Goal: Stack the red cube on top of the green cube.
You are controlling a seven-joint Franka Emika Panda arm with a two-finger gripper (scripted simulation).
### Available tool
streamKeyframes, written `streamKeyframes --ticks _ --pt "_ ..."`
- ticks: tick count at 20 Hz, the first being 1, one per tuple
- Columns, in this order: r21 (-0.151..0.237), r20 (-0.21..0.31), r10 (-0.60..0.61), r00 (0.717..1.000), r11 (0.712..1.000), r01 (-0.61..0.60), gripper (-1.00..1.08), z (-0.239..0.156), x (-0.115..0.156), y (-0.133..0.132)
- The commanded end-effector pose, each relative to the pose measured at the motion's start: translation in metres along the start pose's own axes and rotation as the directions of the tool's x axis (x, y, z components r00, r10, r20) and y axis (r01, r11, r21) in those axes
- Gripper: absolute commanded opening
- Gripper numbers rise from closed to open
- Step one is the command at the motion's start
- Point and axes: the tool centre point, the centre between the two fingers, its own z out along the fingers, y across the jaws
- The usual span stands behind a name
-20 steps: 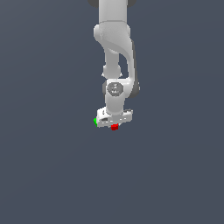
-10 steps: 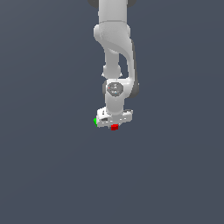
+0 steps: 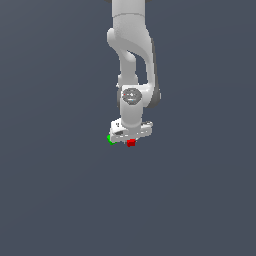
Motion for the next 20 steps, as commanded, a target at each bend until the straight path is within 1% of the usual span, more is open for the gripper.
streamKeyframes --ticks 1,6,11,15,20 --pt "0.000 -0.001 0.000 1.000 1.000 0.000 -1.00 -0.015 0.000 0.000" --pt "0.000 -0.001 0.000 1.000 1.000 0.000 -1.00 -0.047 0.000 0.000" --pt "0.000 -0.002 0.000 1.000 1.000 0.000 -1.00 -0.067 0.000 0.000" --pt "0.000 -0.002 0.000 1.000 1.000 0.000 -1.00 -0.072 0.000 0.000" --pt "0.000 -0.003 0.000 1.000 1.000 0.000 -1.00 -0.068 -0.002 0.005"
